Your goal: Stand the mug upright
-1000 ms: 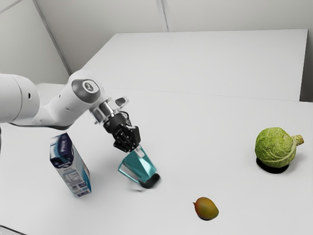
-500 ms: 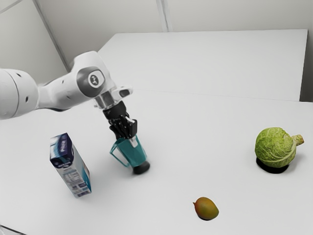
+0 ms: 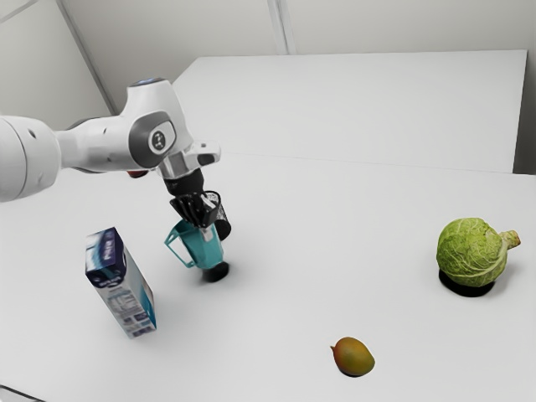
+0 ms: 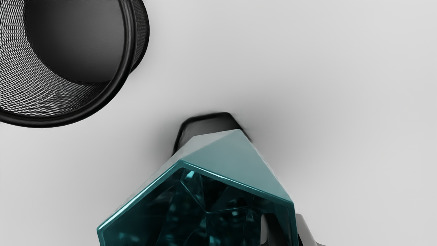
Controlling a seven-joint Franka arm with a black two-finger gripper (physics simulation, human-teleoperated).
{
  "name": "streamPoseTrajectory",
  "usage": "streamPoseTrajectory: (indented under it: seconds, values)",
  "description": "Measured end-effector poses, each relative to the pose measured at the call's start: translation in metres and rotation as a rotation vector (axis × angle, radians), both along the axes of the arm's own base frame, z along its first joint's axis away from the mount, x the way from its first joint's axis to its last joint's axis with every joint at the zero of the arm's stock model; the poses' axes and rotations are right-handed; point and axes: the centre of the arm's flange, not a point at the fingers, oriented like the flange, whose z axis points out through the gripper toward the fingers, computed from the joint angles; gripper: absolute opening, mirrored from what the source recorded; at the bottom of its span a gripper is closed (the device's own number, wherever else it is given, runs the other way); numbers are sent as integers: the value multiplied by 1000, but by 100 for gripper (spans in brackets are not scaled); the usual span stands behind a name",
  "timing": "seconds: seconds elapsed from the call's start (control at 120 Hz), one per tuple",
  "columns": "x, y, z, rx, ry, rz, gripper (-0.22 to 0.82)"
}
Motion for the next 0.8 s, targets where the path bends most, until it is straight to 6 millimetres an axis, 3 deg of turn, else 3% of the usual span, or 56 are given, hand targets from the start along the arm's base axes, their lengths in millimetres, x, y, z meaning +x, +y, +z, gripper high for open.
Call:
streamPoseTrajectory:
  seconds: [0.183, 0.45, 0.8]
  values:
    - [1, -1, -6, 26, -31, -8, -18]
    - [-2, 25, -17, 59, -45, 25, -18]
    - [-4, 29, -24, 68, -50, 26, -18]
